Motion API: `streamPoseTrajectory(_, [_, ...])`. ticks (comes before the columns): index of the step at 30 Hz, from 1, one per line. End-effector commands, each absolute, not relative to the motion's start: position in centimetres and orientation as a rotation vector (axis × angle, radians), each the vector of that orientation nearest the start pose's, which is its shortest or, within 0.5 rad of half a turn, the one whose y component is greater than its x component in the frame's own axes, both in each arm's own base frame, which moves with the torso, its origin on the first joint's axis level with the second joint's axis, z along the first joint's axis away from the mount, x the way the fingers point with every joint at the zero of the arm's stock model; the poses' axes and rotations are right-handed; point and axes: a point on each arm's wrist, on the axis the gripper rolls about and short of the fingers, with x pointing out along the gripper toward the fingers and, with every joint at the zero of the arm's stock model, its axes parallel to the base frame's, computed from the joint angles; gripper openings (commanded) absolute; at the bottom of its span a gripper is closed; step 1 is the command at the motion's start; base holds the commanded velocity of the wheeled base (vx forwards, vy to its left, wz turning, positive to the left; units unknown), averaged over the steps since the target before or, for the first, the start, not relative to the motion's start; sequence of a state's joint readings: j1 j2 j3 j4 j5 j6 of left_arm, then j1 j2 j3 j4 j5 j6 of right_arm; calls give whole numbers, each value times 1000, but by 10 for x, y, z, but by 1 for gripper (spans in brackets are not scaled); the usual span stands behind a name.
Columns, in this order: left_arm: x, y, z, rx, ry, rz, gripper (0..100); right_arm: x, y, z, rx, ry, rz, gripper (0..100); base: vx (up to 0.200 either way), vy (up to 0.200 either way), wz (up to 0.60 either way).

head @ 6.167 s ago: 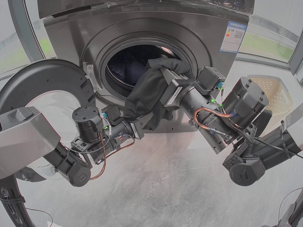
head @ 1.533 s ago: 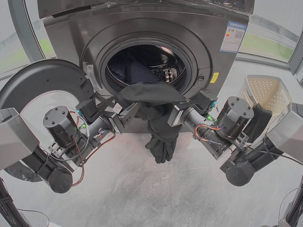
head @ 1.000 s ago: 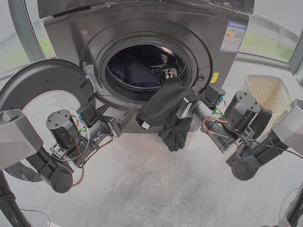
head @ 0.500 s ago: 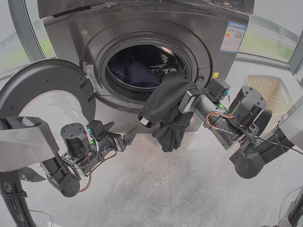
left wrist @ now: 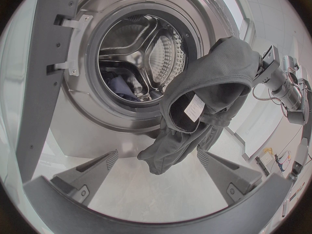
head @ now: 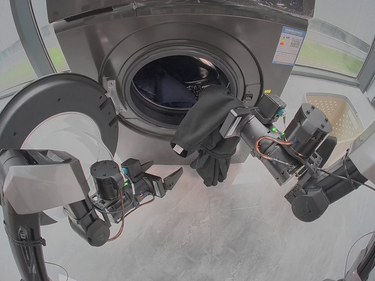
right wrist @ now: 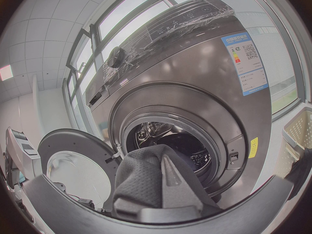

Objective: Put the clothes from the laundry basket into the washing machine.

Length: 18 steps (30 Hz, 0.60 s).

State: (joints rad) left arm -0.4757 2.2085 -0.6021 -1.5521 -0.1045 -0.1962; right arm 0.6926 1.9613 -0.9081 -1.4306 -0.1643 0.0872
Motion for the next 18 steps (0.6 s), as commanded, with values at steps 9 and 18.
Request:
streamPoseTrajectory(9, [332,-181,60,-204,39,-605,100,280,229,200,245,-327,540,0,0,0,0])
streamPoseTrajectory(18, [341,-193,64,-217,-5,-628,100,280,230,198,244,-319,542,0,0,0,0])
